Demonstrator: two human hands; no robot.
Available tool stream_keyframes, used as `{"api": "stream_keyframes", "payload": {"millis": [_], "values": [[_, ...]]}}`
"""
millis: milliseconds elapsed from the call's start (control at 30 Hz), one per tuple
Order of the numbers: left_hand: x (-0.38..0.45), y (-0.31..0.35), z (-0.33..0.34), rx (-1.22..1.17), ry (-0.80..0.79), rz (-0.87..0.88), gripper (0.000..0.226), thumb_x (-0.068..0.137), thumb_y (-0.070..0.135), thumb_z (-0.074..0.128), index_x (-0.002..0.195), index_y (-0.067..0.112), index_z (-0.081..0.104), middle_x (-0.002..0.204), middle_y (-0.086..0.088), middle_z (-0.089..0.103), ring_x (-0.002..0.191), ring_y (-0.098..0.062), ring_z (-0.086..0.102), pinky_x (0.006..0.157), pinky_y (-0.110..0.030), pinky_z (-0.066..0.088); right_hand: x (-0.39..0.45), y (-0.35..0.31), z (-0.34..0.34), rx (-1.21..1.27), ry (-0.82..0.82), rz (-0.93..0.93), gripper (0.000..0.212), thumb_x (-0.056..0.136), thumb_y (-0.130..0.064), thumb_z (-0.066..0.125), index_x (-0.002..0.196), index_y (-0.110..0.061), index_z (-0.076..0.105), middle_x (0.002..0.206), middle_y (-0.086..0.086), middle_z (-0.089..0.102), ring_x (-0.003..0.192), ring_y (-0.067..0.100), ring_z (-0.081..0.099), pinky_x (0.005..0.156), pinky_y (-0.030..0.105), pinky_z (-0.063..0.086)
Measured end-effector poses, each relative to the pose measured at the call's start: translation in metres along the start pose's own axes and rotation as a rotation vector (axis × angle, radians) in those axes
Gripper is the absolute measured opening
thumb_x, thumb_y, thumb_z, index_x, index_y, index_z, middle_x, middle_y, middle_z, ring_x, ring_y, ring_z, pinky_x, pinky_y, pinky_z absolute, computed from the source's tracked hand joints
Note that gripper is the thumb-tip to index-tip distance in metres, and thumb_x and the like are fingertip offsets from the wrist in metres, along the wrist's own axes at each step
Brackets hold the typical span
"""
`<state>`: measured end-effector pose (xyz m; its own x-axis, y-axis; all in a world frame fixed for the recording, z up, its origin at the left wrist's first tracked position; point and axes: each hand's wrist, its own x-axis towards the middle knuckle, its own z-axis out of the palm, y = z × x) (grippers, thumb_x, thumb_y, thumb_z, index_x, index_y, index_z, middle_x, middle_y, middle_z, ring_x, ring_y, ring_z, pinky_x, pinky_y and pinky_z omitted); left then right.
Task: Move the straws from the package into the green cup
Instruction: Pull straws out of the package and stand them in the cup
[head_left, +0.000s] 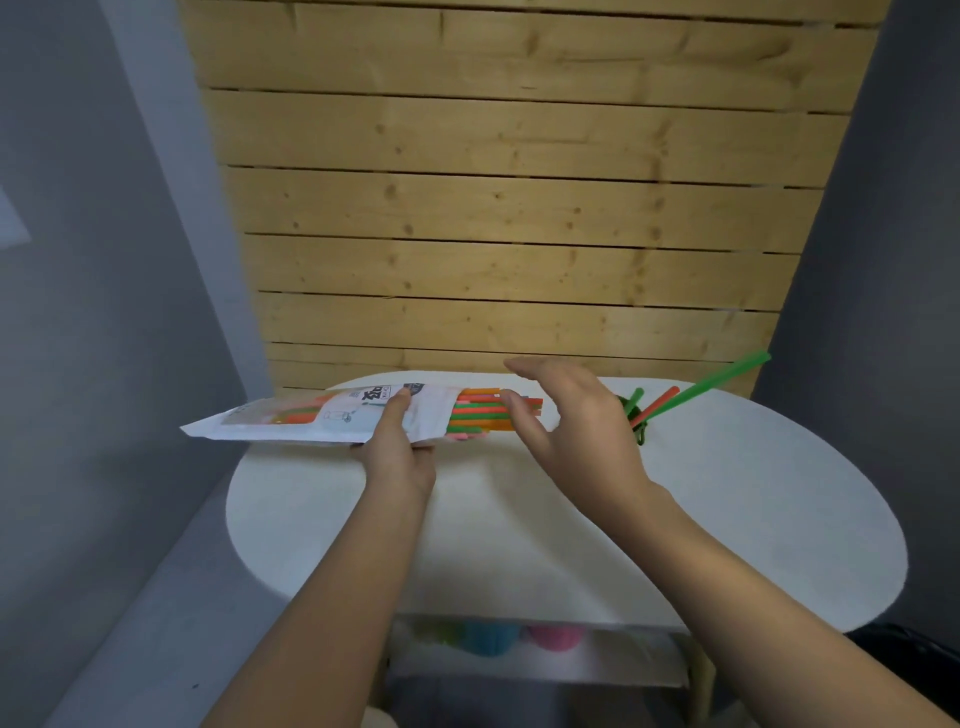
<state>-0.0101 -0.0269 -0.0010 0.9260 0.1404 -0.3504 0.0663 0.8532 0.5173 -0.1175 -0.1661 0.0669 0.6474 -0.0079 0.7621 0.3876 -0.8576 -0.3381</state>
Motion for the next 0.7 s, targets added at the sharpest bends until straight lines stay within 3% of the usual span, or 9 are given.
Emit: {"api": "stream_keyframes", "payload": {"millis": [167, 233, 300, 367, 467, 567, 633, 700], "values": [[0.001, 0.004, -0.004, 0.015, -0.007, 0.001, 0.067, 0.081, 0.004, 0.074, 0.138, 0.016, 0.040, 0.133, -0.013, 0.063, 0.116, -0.030, 0.066, 0.094, -0.057, 0.053, -0.004, 0.010, 0.022, 0.184, -0.235, 0.464, 0.054, 0.093, -0.040, 0.050, 0.139, -0.014, 0.041, 0.132, 0.006, 0.051, 0.118, 0.018, 0.051, 0.094, 0.029, 0.044], [0.000, 0.003, -0.005, 0.022, -0.013, 0.000, 0.067, 0.081, 0.005, 0.073, 0.138, 0.016, 0.039, 0.133, -0.013, 0.063, 0.116, -0.030, 0.066, 0.091, -0.054, 0.055, -0.002, 0.012, 0.028, 0.363, -0.321, 0.667, 0.059, 0.092, -0.047, 0.048, 0.141, -0.016, 0.036, 0.124, 0.006, 0.053, 0.108, 0.019, 0.059, 0.084, 0.029, 0.050], [-0.002, 0.000, -0.003, 0.046, -0.015, 0.004, 0.066, 0.082, 0.006, 0.073, 0.139, 0.015, 0.041, 0.132, -0.012, 0.064, 0.115, -0.030, 0.066, 0.083, -0.047, 0.060, -0.001, 0.013, 0.035, 0.542, -0.361, 0.793, 0.053, 0.092, -0.048, 0.048, 0.134, -0.018, 0.041, 0.108, 0.005, 0.060, 0.081, 0.015, 0.068, 0.061, 0.026, 0.055], [-0.003, -0.003, -0.001, 0.062, -0.019, 0.008, 0.064, 0.083, 0.006, 0.072, 0.139, 0.014, 0.043, 0.132, -0.013, 0.064, 0.116, -0.029, 0.066, 0.081, -0.045, 0.060, 0.001, 0.014, 0.043, 0.513, -0.329, 0.775, 0.038, 0.092, -0.041, 0.052, 0.121, -0.016, 0.051, 0.097, 0.007, 0.065, 0.061, 0.010, 0.064, 0.051, 0.021, 0.047], [-0.001, -0.004, 0.000, 0.040, -0.017, 0.014, 0.060, 0.084, 0.004, 0.072, 0.137, 0.013, 0.045, 0.133, -0.012, 0.064, 0.117, -0.029, 0.065, 0.094, -0.053, 0.055, 0.006, 0.020, 0.050, 0.444, -0.219, 0.754, 0.023, 0.094, -0.027, 0.054, 0.109, -0.010, 0.059, 0.087, 0.005, 0.062, 0.053, 0.009, 0.057, 0.050, 0.015, 0.043], [0.005, 0.000, -0.001, 0.008, 0.011, 0.036, 0.053, 0.084, 0.002, 0.071, 0.129, 0.017, 0.049, 0.132, -0.010, 0.064, 0.117, -0.027, 0.065, 0.100, -0.053, 0.051, 0.012, 0.029, 0.049, 0.440, -0.157, 0.756, 0.020, 0.093, -0.024, 0.056, 0.106, -0.009, 0.062, 0.090, 0.000, 0.059, 0.066, 0.012, 0.058, 0.054, 0.012, 0.046], [0.007, 0.004, -0.003, -0.007, 0.043, 0.048, 0.055, 0.084, 0.001, 0.071, 0.131, 0.017, 0.047, 0.133, -0.009, 0.064, 0.117, -0.026, 0.066, 0.100, -0.051, 0.051, 0.014, 0.035, 0.050, 0.423, -0.135, 0.761, 0.021, 0.091, -0.025, 0.059, 0.106, -0.011, 0.063, 0.098, -0.003, 0.058, 0.087, 0.014, 0.056, 0.069, 0.020, 0.046], [0.010, 0.007, -0.004, -0.027, 0.066, 0.051, 0.062, 0.084, 0.000, 0.071, 0.137, 0.016, 0.043, 0.134, -0.009, 0.063, 0.117, -0.025, 0.065, 0.099, -0.052, 0.052, 0.016, 0.038, 0.052, 0.465, -0.089, 0.796, 0.019, 0.089, -0.025, 0.062, 0.104, -0.014, 0.064, 0.099, -0.003, 0.058, 0.092, 0.013, 0.054, 0.076, 0.026, 0.044]]}}
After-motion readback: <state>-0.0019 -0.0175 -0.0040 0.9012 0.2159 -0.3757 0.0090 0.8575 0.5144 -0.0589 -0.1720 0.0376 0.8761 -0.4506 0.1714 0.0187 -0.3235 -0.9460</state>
